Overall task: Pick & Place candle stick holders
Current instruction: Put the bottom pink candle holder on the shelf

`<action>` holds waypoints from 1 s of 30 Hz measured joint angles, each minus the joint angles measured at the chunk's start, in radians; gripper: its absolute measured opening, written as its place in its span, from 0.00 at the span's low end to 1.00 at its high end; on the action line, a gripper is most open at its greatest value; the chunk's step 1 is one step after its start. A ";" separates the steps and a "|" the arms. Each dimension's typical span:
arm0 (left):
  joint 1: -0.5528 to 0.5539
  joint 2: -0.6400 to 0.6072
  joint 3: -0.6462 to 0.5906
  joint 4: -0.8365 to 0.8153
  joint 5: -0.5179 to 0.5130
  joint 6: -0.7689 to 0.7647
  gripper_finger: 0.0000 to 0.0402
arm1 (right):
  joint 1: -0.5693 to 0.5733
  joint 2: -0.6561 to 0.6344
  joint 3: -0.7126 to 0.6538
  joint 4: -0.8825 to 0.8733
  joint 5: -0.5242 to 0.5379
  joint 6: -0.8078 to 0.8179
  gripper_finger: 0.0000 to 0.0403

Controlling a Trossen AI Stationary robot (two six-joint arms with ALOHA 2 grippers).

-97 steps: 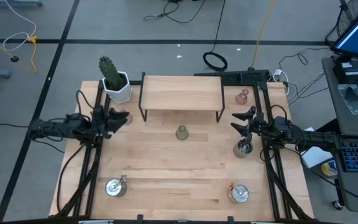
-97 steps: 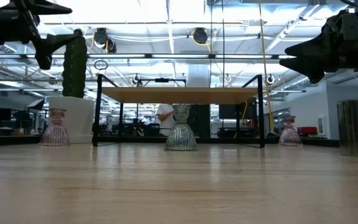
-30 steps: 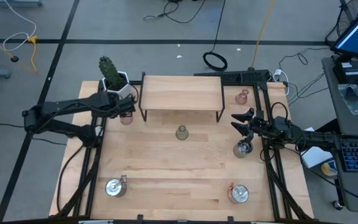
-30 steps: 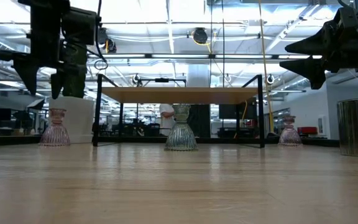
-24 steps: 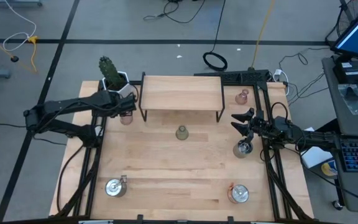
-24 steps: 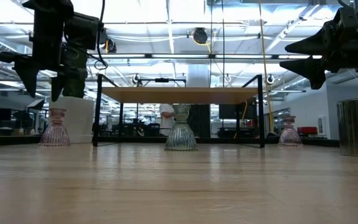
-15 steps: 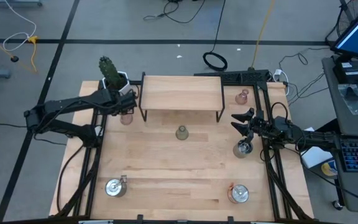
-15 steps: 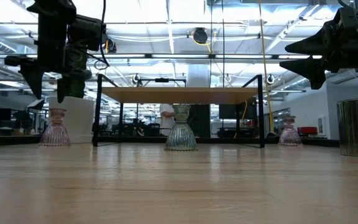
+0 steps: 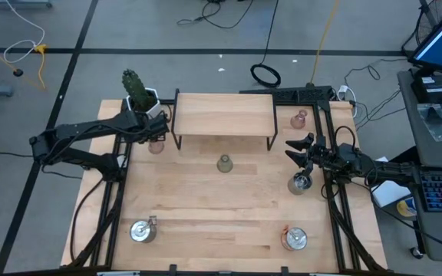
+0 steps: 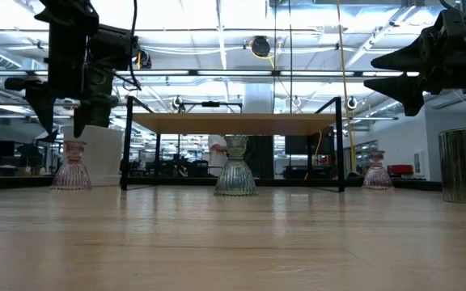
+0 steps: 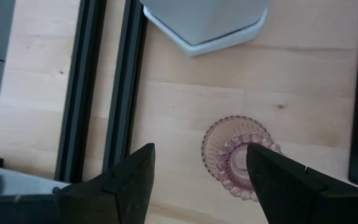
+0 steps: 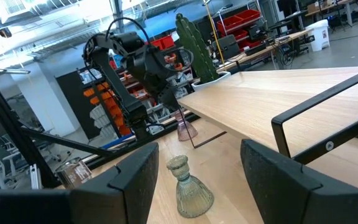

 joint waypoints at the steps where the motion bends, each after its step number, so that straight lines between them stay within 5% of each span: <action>1: 0.002 0.000 -0.013 0.011 0.001 -0.003 0.62 | 0.000 0.000 0.000 0.000 0.000 0.000 0.55; 16: 0.052 -0.003 -0.110 0.152 0.033 0.038 0.61 | 0.000 0.000 0.000 0.000 0.000 0.000 0.55; 30: 0.052 -0.001 -0.113 0.170 0.047 0.037 0.22 | 0.000 0.000 0.000 0.000 0.000 0.081 0.55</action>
